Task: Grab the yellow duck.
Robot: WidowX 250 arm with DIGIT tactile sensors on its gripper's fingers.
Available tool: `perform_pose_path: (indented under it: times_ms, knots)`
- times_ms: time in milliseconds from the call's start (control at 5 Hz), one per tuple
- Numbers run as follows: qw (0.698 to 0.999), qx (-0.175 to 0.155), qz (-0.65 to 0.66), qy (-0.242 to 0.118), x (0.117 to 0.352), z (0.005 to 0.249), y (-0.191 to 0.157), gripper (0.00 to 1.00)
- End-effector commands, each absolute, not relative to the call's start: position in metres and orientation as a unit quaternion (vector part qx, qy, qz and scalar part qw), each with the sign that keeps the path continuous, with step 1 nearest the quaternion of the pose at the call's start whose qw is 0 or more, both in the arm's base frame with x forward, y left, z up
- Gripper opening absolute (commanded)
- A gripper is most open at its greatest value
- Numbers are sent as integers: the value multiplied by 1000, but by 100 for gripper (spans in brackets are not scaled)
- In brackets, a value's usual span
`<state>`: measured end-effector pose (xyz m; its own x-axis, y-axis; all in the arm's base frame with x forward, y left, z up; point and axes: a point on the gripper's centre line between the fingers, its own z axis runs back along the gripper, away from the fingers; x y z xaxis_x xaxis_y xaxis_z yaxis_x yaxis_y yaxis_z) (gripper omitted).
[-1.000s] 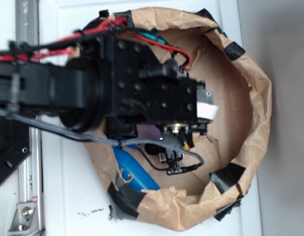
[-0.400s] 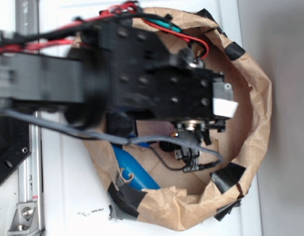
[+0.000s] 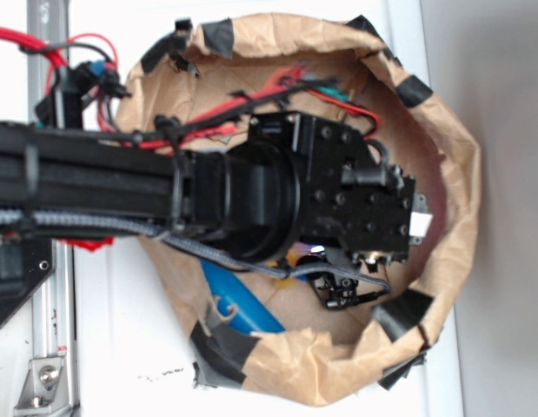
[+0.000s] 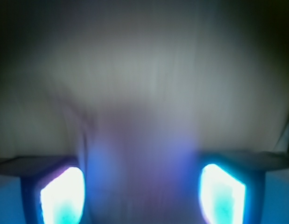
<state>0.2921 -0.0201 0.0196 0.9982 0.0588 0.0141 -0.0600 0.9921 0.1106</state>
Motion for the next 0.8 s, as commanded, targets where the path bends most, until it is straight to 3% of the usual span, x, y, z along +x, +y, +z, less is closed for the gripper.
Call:
perform_pose_path:
  times_ms: [0,400,600]
  knots:
    - [999,49,16,-12,268,26,-26,100]
    - [996,26,46,-70,268,67,-12,100]
    - [996,42,48,-56,272,57,-9,100]
